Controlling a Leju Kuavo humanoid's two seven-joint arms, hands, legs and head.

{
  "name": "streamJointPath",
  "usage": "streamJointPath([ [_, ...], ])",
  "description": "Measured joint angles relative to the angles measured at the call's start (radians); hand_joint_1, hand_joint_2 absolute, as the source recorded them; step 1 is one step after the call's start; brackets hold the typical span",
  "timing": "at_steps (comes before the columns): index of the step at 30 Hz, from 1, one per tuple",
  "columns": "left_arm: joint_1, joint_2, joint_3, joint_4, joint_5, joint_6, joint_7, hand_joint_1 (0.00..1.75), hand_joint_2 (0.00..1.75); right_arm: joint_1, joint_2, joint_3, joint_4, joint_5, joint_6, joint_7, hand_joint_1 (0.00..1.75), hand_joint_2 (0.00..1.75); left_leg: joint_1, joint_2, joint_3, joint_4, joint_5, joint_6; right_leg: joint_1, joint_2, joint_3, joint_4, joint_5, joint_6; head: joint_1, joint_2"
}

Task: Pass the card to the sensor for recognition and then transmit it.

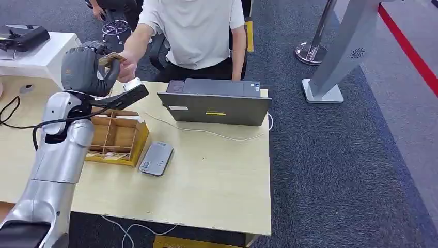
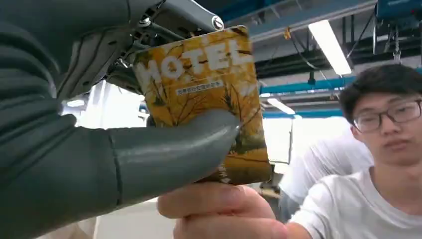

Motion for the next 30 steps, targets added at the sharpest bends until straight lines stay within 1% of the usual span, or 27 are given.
streamJointPath([
  [5, -0.082, 0.036, -0.080, 0.078, -0.119, 0.034, 0.054, 1.75, 0.00, -0.005, 0.000, -0.004, 0.002, 0.015, 0.002, 0.013, 0.00, 0.00, 0.000, 0.000, 0.000, 0.000, 0.001, 0.001, 0.000, 0.000, 0.000, 0.000, 0.000, 0.000, 0.001, 0.000],
  [7, -0.101, 0.045, -0.107, 0.103, -0.171, 0.058, 0.080, 1.75, 0.00, -0.006, 0.000, -0.005, 0.002, 0.021, 0.003, 0.017, 0.00, 0.00, 0.000, 0.000, 0.000, 0.000, 0.001, 0.001, 0.000, 0.000, 0.000, 0.000, 0.000, 0.000, 0.000, 0.000],
  [11, -0.125, 0.056, -0.137, 0.141, -0.244, 0.115, 0.118, 1.75, 0.00, -0.007, 0.000, -0.010, 0.003, 0.033, 0.009, 0.026, 0.00, 0.00, 0.000, 0.000, 0.000, 0.000, 0.001, 0.001, 0.000, 0.000, 0.000, 0.000, 0.000, 0.000, 0.001, 0.000],
  [15, -0.134, 0.062, -0.150, 0.165, -0.258, 0.131, 0.126, 1.75, 0.00, -0.009, 0.000, -0.011, 0.003, 0.035, 0.010, 0.031, 0.00, 0.00, 0.000, 0.000, 0.000, 0.000, 0.001, 0.000, 0.000, 0.000, 0.000, 0.000, 0.000, 0.000, 0.000, 0.000],
  [19, -0.128, 0.061, -0.156, 0.169, -0.245, 0.150, 0.097, 1.75, 0.00, -0.010, 0.000, -0.013, 0.004, 0.035, 0.010, 0.031, 0.00, 0.00, 0.000, 0.000, 0.000, 0.000, 0.001, 0.001, 0.000, 0.000, 0.000, 0.000, 0.000, 0.000, 0.000, 0.000],
  [21, -0.101, 0.058, -0.165, 0.153, -0.229, 0.162, 0.079, 1.75, 0.00, -0.010, 0.000, -0.015, 0.004, 0.031, 0.010, 0.030, 0.00, 0.00, 0.000, 0.000, 0.000, 0.000, 0.001, 0.001, 0.000, 0.000, 0.000, 0.000, 0.000, 0.000, 0.000, 0.000],
  [23, -0.039, 0.050, -0.172, 0.081, -0.202, 0.157, 0.055, 1.75, 0.00, -0.006, 0.000, -0.021, 0.004, 0.020, 0.008, 0.023, 0.00, 0.00, -0.001, 0.000, 0.000, 0.000, 0.001, 0.001, 0.000, 0.000, 0.000, 0.000, 0.000, 0.000, 0.000, 0.000],
  [24, -0.004, 0.048, -0.181, 0.046, -0.199, 0.146, 0.050, 1.75, 0.00, -0.004, 0.000, -0.025, 0.004, 0.015, 0.008, 0.019, 0.00, 0.00, -0.001, 0.000, 0.000, 0.000, 0.000, 0.001, 0.000, 0.000, 0.000, 0.000, 0.000, 0.000, 0.001, 0.000],
  [28, 0.153, 0.047, -0.245, -0.114, -0.183, 0.048, 0.049, 1.75, 0.00, 0.011, 0.000, -0.052, 0.004, -0.018, 0.007, -0.007, 0.00, 0.00, -0.001, 0.000, -0.001, 0.000, -0.001, 0.000, -0.001, 0.000, 0.000, -0.001, 0.000, 0.000, 0.001, 0.000],
  [30, 0.216, 0.050, -0.273, -0.169, -0.184, 0.033, 0.052, 1.75, 0.00, 0.023, 0.000, -0.066, 0.004, -0.025, 0.008, -0.011, 0.00, 0.00, -0.001, 0.000, -0.001, 0.000, -0.001, 0.000, 0.000, 0.000, 0.000, -0.001, -0.001, 0.001, 0.001, 0.000],
])
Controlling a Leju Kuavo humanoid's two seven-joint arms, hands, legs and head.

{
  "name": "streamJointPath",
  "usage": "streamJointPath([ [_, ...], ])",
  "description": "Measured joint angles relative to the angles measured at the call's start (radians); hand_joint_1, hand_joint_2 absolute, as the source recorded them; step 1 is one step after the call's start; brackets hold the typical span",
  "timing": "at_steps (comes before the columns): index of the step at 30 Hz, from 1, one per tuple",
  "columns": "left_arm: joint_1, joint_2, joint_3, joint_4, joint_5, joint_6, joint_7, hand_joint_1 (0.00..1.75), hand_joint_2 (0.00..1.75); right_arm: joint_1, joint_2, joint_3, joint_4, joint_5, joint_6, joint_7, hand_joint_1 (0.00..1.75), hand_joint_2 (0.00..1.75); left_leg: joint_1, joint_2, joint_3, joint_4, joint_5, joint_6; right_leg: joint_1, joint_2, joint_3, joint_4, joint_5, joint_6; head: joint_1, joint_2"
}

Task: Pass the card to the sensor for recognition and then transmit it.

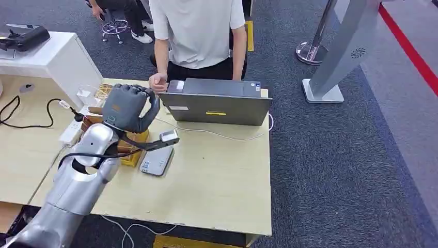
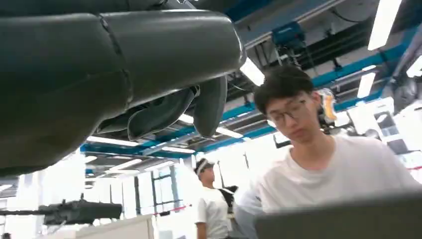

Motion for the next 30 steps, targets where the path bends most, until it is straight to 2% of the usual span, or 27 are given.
streamJointPath([
  [4, 0.060, 0.007, -0.037, -0.072, 0.000, -0.011, 0.012, 1.75, 0.00, 0.012, -0.002, -0.019, 0.000, -0.004, 0.001, -0.001, 0.00, 0.00, 0.000, 0.000, 0.000, 0.000, 0.000, 0.000, 0.000, 0.000, 0.000, 0.000, 0.000, 0.000, 0.000, 0.000],
  [13, 0.076, 0.010, -0.042, -0.101, 0.007, -0.018, 0.018, 1.75, 0.00, 0.017, -0.002, -0.029, 0.000, -0.004, 0.001, -0.002, 0.00, 0.00, 0.000, 0.000, 0.000, 0.000, 0.002, 0.000, 0.000, 0.000, 0.000, 0.001, 0.001, 0.000, 0.000, 0.000],
  [14, 0.078, 0.010, -0.042, -0.104, 0.007, -0.018, 0.018, 0.00, 1.75, 0.017, -0.002, -0.029, 0.000, -0.004, 0.001, -0.002, 0.00, 0.00, 0.000, 0.000, 0.000, 0.000, 0.002, 0.000, 0.000, 0.000, 0.000, 0.001, 0.001, 0.000, 0.000, 0.000],
  [18, 0.077, 0.011, -0.042, -0.106, 0.027, -0.013, 0.033, 0.00, 1.75, 0.017, -0.002, -0.029, 0.000, 0.004, 0.001, -0.001, 0.00, 0.00, 0.000, 0.000, 0.000, 0.000, 0.002, 0.000, 0.000, 0.000, 0.000, 0.001, 0.001, 0.000, 0.000, 0.000],
  [21, 0.063, 0.015, -0.030, -0.098, 0.043, 0.026, 0.044, 0.00, 1.75, 0.016, -0.002, -0.029, 0.000, 0.018, -0.001, 0.007, 0.00, 0.00, 0.000, 0.000, 0.000, 0.000, 0.002, 0.000, 0.000, -0.001, 0.000, 0.001, 0.001, 0.000, 0.000, 0.000],
  [25, 0.024, 0.017, 0.035, -0.053, 0.035, 0.065, 0.065, 0.00, 1.75, 0.012, -0.002, -0.026, 0.000, 0.036, -0.007, 0.017, 0.00, 0.00, 0.000, 0.000, 0.000, 0.000, 0.002, 0.000, 0.000, -0.001, 0.000, 0.001, 0.001, 0.000, 0.000, 0.000],
  [30, -0.050, 0.015, 0.108, 0.070, 0.037, 0.025, 0.101, 0.00, 1.75, 0.006, -0.002, -0.025, 0.000, 0.044, -0.008, 0.024, 0.00, 0.00, 0.000, 0.000, 0.000, 0.000, 0.003, 0.000, 0.000, -0.001, 0.000, 0.001, 0.002, -0.001, 0.000, 0.000],
])
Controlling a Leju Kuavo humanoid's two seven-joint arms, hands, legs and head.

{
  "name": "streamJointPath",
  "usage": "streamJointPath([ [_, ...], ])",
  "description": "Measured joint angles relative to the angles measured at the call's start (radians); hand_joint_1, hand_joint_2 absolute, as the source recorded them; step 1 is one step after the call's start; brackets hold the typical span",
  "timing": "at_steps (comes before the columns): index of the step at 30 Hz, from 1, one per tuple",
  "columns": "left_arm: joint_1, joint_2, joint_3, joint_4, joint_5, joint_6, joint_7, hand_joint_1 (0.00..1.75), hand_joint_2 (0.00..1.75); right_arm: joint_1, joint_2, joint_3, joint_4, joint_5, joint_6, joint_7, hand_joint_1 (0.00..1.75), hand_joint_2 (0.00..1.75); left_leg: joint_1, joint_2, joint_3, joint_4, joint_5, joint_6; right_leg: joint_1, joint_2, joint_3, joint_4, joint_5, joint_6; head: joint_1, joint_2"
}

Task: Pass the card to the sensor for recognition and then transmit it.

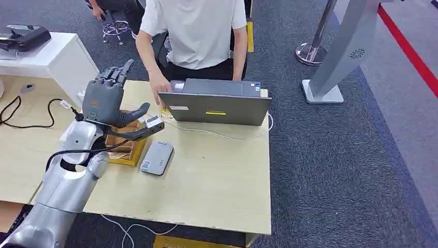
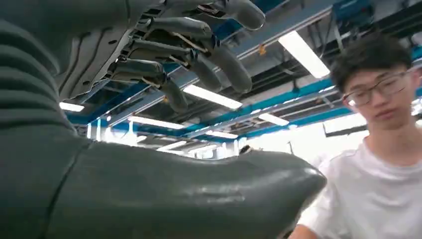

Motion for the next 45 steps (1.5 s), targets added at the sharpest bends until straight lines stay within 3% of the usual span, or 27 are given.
streamJointPath([
  [9, -0.022, -0.021, 0.041, 0.105, -0.004, 0.003, 0.004, 0.00, 1.75, -0.002, 0.000, 0.000, 0.000, 0.005, 0.002, 0.008, 0.00, 0.00, 0.000, 0.000, 0.000, 0.000, 0.000, 0.000, 0.000, 0.000, 0.000, 0.000, 0.000, 0.000, 0.000, 0.000],
  [29, -0.027, -0.036, 0.044, 0.154, -0.020, -0.010, 0.031, 0.00, 1.75, 0.000, 0.000, 0.002, 0.000, 0.015, 0.004, 0.006, 0.00, 0.00, 0.000, 0.000, 0.000, 0.000, 0.000, 0.000, 0.000, 0.000, 0.000, 0.000, 0.000, 0.000, 0.000, 0.000],
  [30, -0.027, -0.036, 0.045, 0.157, -0.021, -0.009, 0.031, 1.75, 1.75, 0.000, 0.000, 0.002, 0.000, 0.015, 0.003, 0.006, 0.00, 0.00, 0.000, 0.000, 0.000, 0.000, 0.000, 0.000, 0.000, 0.000, 0.000, 0.000, 0.000, 0.000, 0.000, 0.000],
  [38, -0.021, -0.036, 0.045, 0.163, 0.015, -0.001, -0.026, 1.75, 1.75, 0.000, 0.000, 0.002, 0.000, 0.023, 0.005, 0.008, 0.00, 0.00, 0.000, 0.000, 0.000, 0.000, 0.000, 0.000, 0.000, 0.000, 0.000, 0.000, 0.000, 0.000, 0.000, 0.000],
  [45, -0.017, -0.036, 0.045, 0.163, 0.023, -0.002, -0.033, 1.75, 1.75, 0.000, 0.000, 0.002, 0.000, 0.025, 0.006, 0.008, 0.00, 0.00, 0.000, 0.000, 0.000, 0.000, 0.000, 0.000, 0.000, 0.000, 0.000, 0.000, 0.000, 0.000, 0.000, 0.000],
])
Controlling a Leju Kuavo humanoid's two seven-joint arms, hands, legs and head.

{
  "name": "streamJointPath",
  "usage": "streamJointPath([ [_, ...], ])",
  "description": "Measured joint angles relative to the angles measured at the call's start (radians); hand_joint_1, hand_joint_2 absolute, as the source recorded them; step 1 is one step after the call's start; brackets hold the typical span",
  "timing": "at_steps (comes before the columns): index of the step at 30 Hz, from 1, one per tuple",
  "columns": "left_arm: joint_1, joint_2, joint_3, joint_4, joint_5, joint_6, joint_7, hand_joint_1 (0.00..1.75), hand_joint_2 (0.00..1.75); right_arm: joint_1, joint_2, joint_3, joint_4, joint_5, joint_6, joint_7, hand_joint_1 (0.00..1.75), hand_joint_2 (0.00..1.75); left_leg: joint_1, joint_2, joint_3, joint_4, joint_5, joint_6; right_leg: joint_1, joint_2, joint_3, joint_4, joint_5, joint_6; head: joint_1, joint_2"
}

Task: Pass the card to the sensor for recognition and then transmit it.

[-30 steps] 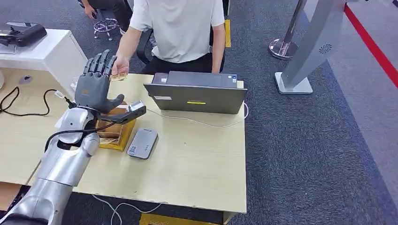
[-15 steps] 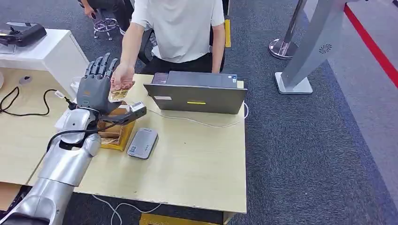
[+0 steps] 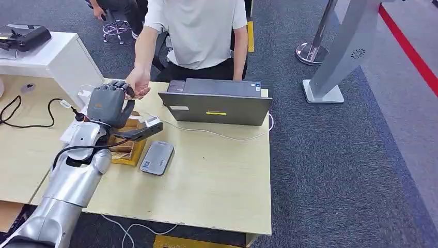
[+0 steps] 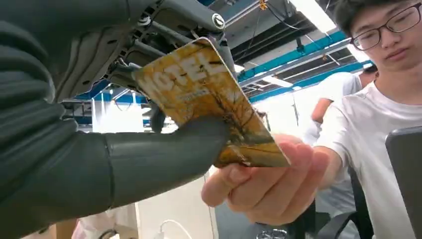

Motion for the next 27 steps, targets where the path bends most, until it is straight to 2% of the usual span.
streamJointPath([
  [8, 0.000, 0.000, 0.000, 0.000, 0.004, -0.010, -0.011, 1.75, 1.75, 0.000, 0.000, 0.000, 0.000, 0.000, 0.000, 0.000, 0.00, 0.00, 0.000, 0.000, 0.000, 0.000, 0.000, 0.000, 0.000, 0.000, 0.000, 0.000, 0.000, 0.000, 0.000, 0.000],
  [21, 0.043, -0.001, 0.000, -0.032, 0.000, 0.018, -0.042, 1.75, 1.75, 0.002, 0.000, 0.000, 0.000, -0.005, 0.000, -0.004, 0.00, 0.00, 0.000, 0.000, 0.000, 0.000, 0.000, 0.000, 0.000, 0.000, 0.000, 0.000, 0.000, 0.000, 0.000, 0.000],
  [24, 0.085, -0.002, -0.005, -0.092, 0.013, -0.026, -0.055, 1.75, 1.75, 0.005, 0.000, -0.002, 0.000, -0.020, 0.003, -0.011, 0.00, 0.00, 0.000, 0.000, 0.000, 0.000, 0.000, 0.000, 0.000, 0.000, 0.000, 0.000, 0.000, 0.000, 0.000, 0.000],
  [27, 0.140, -0.002, -0.026, -0.153, 0.018, -0.114, -0.047, 1.75, 1.75, 0.012, 0.000, -0.007, 0.000, -0.036, 0.006, -0.021, 0.00, 0.00, 0.000, 0.000, 0.000, 0.000, 0.000, 0.000, 0.000, 0.000, 0.000, 0.000, 0.000, 0.000, 0.000, 0.000],
])
